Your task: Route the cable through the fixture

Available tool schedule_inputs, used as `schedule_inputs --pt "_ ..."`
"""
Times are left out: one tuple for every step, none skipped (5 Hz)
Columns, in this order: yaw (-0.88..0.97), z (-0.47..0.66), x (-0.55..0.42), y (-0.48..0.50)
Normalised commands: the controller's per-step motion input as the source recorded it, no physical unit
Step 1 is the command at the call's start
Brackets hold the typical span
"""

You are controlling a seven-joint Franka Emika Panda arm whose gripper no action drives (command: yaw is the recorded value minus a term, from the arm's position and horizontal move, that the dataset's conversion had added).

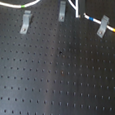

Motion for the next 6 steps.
schedule_inputs --pt "0.00 0.35 -0.213 0.050" --pt "0.04 0.37 -0.223 0.121" --pt "0.01 0.36 -0.189 0.099" --pt "0.00 0.29 -0.134 0.099" --pt "0.02 0.29 -0.163 0.027" --pt "0.03 0.28 -0.165 -0.007"
